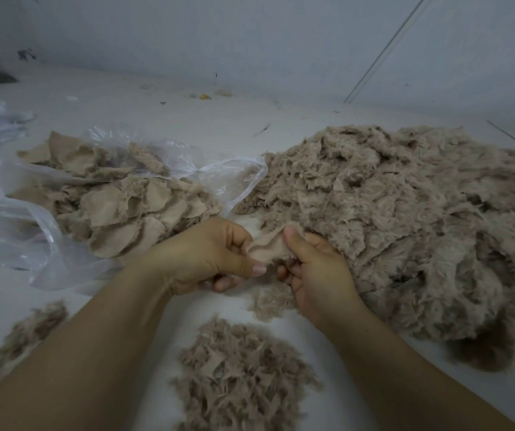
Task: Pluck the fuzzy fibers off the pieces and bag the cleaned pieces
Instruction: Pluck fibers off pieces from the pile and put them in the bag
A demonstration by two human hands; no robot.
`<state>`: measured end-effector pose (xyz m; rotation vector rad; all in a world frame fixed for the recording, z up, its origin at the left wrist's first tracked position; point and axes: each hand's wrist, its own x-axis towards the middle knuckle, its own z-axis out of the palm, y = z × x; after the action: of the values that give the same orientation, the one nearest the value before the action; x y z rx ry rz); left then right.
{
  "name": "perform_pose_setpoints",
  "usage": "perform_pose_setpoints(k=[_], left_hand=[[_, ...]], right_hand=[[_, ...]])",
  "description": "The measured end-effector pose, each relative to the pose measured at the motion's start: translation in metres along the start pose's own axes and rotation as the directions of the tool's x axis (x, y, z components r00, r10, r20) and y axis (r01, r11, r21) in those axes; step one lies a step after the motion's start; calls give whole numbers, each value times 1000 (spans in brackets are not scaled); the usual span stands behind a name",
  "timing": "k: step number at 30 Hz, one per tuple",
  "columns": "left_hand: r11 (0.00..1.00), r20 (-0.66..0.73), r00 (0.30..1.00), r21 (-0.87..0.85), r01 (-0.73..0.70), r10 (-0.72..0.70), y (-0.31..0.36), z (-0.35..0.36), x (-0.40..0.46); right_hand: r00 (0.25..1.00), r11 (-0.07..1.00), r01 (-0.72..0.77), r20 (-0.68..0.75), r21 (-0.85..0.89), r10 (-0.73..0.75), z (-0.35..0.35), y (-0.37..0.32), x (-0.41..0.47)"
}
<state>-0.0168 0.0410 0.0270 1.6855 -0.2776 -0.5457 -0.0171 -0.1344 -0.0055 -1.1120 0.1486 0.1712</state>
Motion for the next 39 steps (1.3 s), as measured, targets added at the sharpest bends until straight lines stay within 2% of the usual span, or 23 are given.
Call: perform_pose_setpoints(k=[3, 5, 7, 11, 16, 18, 23, 30, 32, 35, 37, 39], left_hand=[[989, 232, 969, 137, 53, -84, 0, -11, -11], [985, 302, 949, 168, 40, -90, 1, -10, -15], [984, 216, 974, 175, 23, -61, 3, -6, -15], [989, -75, 997, 147, 2, 9, 4, 3, -7], [1000, -228, 974, 30, -4, 11, 1, 17, 4], [1000, -240, 971, -18, -5, 1, -2, 15, 6], [994, -143, 990, -105, -29, 13, -7, 13, 6], [994, -133, 991, -97, -44, 31, -8, -2, 1], [994, -99, 994, -102, -49, 39, -8, -9, -2], [992, 40, 997, -109, -65, 70, -9, -22, -8], [993, 197, 976, -80, -81, 95, -10, -29, -12], [991, 412, 902, -26, -129, 129, -8, -29, -12]], right_hand=[[1000, 999, 6, -21, 34, -5, -1, 1, 2], [1000, 999, 10, -26, 32, -9, -2, 0, 3], [1000, 1000, 14, -20, 6, -14, -1, 0, 2], [1000, 1000, 19, -9, -18, -19, -1, 1, 1], [1000, 1000, 23, 6, -9, -23, -1, 0, 0], [1000, 1000, 14, 0, 12, -14, 0, 0, -1], [1000, 1000, 16, 5, 24, -16, -2, 2, 1], [999, 1000, 25, 33, 9, -25, -6, 4, 4], [999, 999, 19, 33, 27, -20, -6, 4, 5], [1000, 990, 4, -27, 142, 0, -5, 1, 7], [1000, 985, 7, -31, 170, -2, -5, 0, 7], [1000, 993, 16, -9, 117, -15, -6, 3, 6]])
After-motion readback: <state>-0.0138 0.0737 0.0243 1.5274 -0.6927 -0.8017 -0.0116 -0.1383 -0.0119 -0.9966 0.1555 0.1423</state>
